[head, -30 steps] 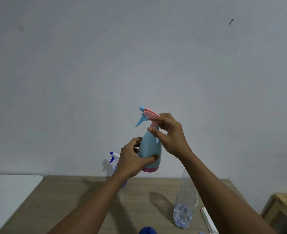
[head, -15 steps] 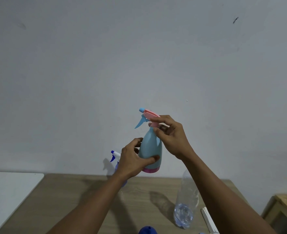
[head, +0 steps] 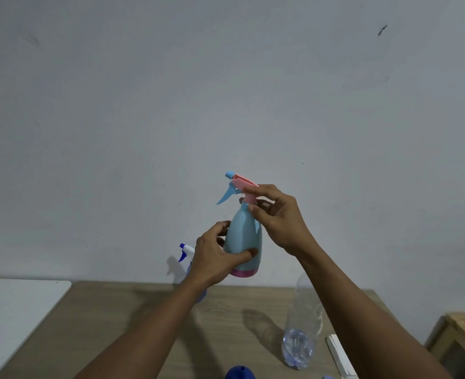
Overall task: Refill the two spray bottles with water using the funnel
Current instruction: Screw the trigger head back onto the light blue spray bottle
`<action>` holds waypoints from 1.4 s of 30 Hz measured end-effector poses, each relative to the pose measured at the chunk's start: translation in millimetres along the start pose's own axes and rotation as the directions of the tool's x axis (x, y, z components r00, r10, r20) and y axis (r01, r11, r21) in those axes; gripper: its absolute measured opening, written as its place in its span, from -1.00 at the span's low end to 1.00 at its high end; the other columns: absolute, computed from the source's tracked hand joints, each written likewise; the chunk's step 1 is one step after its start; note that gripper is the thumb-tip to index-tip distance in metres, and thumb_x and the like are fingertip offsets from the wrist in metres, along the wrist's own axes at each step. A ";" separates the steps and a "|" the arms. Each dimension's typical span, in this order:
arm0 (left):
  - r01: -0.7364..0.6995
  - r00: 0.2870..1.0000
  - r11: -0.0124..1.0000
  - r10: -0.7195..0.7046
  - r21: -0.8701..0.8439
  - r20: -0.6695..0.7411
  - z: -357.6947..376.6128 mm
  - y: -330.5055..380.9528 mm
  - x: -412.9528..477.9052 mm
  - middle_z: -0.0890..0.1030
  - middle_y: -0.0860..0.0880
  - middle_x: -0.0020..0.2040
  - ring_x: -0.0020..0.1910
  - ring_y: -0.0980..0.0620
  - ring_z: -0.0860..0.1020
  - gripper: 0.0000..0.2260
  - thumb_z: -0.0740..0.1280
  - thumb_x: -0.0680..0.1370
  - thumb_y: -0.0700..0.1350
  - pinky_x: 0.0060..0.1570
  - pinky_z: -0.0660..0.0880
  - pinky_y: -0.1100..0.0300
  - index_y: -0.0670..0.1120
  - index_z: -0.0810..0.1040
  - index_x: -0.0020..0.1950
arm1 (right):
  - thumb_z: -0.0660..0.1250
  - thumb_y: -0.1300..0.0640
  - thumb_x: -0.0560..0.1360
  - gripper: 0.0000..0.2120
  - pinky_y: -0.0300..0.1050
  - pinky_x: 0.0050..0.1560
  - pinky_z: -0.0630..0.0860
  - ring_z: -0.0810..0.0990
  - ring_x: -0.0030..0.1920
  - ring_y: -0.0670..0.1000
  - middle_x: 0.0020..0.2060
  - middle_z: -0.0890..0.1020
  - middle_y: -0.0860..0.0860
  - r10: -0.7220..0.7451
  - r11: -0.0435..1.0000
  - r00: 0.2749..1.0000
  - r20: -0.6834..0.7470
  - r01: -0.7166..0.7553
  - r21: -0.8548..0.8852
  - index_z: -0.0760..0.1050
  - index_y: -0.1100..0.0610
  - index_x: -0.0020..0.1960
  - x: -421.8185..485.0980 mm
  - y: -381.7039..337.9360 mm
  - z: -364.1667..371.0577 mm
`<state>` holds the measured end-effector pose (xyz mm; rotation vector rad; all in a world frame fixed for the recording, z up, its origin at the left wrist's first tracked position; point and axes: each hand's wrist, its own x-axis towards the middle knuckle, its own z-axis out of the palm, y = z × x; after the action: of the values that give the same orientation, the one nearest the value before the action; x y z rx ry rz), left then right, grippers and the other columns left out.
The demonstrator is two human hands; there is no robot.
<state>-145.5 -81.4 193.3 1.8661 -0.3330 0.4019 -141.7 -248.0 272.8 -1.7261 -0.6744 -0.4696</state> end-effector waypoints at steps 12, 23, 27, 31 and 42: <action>0.091 0.979 0.990 -0.069 -0.107 0.194 -7.2 -1.3 0.7 0.53 0.13 0.24 0.18 0.04 0.54 -0.32 0.62 0.31 0.08 0.01 0.65 0.18 0.09 0.41 0.35 | 0.53 0.27 0.43 -0.66 -0.21 0.05 0.60 0.56 -0.02 -0.11 0.05 0.58 0.01 -0.004 0.997 0.998 -0.065 -0.001 -0.073 0.66 0.01 0.16 3.8 -4.3 1.1; 0.150 0.932 0.977 -0.088 -0.153 0.352 -20.5 6.4 0.8 0.62 0.07 0.20 0.17 -0.05 0.60 -0.38 0.60 0.36 -0.02 -0.05 0.68 -0.07 0.06 0.48 0.37 | 0.42 0.33 0.52 -0.63 0.04 0.23 0.60 0.70 0.12 0.13 0.23 0.60 0.04 0.082 0.995 0.992 0.099 -0.087 0.049 0.61 0.08 0.29 1.2 -8.6 -12.0; 0.124 0.963 0.982 -0.084 -0.145 0.256 -16.0 8.4 -1.9 0.61 0.10 0.17 0.12 -0.01 0.60 -0.35 0.63 0.32 -0.04 -0.18 0.69 0.07 0.06 0.49 0.35 | 0.43 0.33 0.51 -0.61 -0.05 0.20 0.62 0.68 0.12 0.09 0.19 0.60 0.03 0.024 1.000 0.999 0.035 -0.024 -0.009 0.61 0.06 0.30 -1.1 -9.1 -5.1; 0.098 0.987 0.988 -0.082 -0.117 0.141 -8.4 8.3 -2.4 0.60 0.11 0.15 0.11 0.01 0.59 -0.32 0.65 0.28 -0.08 -0.22 0.65 0.23 0.05 0.48 0.35 | 0.43 0.29 0.53 -0.60 -0.16 0.16 0.62 0.66 0.09 0.01 0.15 0.58 -0.03 -0.010 0.993 1.000 -0.015 0.008 -0.114 0.60 0.01 0.32 -2.0 -8.5 3.3; 0.175 0.938 0.966 -0.105 -0.192 0.329 -20.8 10.4 -4.3 0.64 0.09 0.15 0.11 0.00 0.62 -0.41 0.65 0.31 -0.07 -0.14 0.67 -0.18 0.17 0.52 0.27 | 0.44 0.33 0.51 -0.63 -0.04 0.16 0.63 0.68 0.07 0.11 0.16 0.60 0.04 0.007 1.000 0.999 -0.037 -0.007 -0.009 0.63 0.03 0.26 -8.8 -10.8 -4.8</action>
<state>-156.1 -64.9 206.5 1.7219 -0.4376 -0.0364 -155.1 -252.6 276.5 -1.7242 -0.6402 -0.4992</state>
